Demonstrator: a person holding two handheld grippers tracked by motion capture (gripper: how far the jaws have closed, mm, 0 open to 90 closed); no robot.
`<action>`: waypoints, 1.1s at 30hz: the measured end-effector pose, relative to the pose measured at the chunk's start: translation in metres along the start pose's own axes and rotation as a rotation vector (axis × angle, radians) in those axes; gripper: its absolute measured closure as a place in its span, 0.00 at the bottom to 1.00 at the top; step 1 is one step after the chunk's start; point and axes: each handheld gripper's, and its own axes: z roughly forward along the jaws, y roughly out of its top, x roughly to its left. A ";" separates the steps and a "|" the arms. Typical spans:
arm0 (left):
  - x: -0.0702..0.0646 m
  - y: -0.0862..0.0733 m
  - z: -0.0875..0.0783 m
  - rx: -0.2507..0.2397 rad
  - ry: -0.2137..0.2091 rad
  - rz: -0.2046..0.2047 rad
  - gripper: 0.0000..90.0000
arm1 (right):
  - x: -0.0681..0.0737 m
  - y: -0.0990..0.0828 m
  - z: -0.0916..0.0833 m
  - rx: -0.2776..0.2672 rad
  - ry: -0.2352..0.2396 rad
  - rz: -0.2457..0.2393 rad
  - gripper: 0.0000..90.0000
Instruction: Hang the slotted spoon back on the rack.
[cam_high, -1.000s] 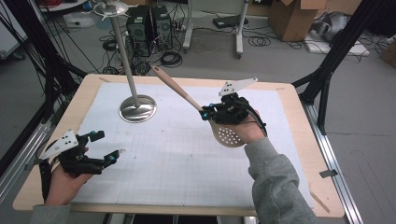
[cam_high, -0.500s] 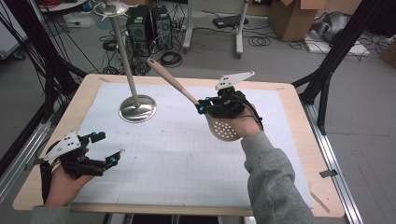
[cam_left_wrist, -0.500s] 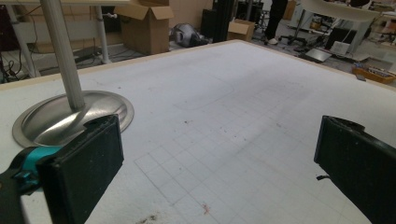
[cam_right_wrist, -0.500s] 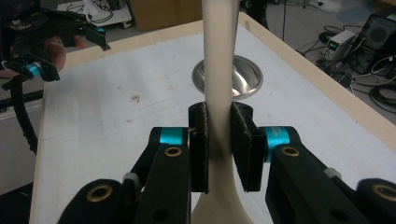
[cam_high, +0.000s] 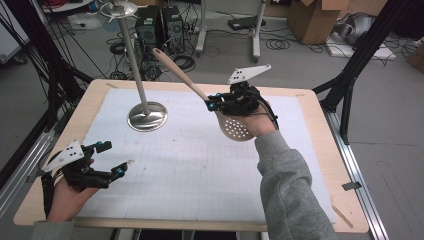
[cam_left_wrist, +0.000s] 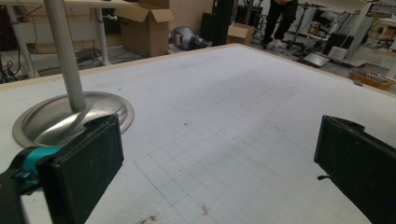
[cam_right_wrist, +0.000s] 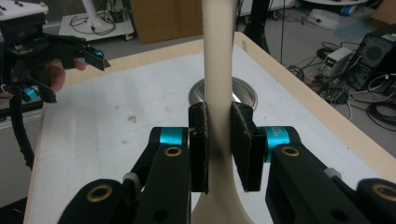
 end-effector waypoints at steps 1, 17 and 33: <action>0.000 0.000 0.000 0.000 0.000 -0.003 0.02 | 0.000 0.002 0.001 -0.003 -0.001 -0.006 0.87; 0.001 -0.005 -0.004 0.003 0.000 -0.017 0.02 | -0.003 0.025 0.008 -0.064 -0.009 -0.005 0.87; 0.001 -0.005 -0.006 0.000 0.001 -0.021 0.02 | -0.006 0.044 0.021 -0.104 -0.026 0.013 0.87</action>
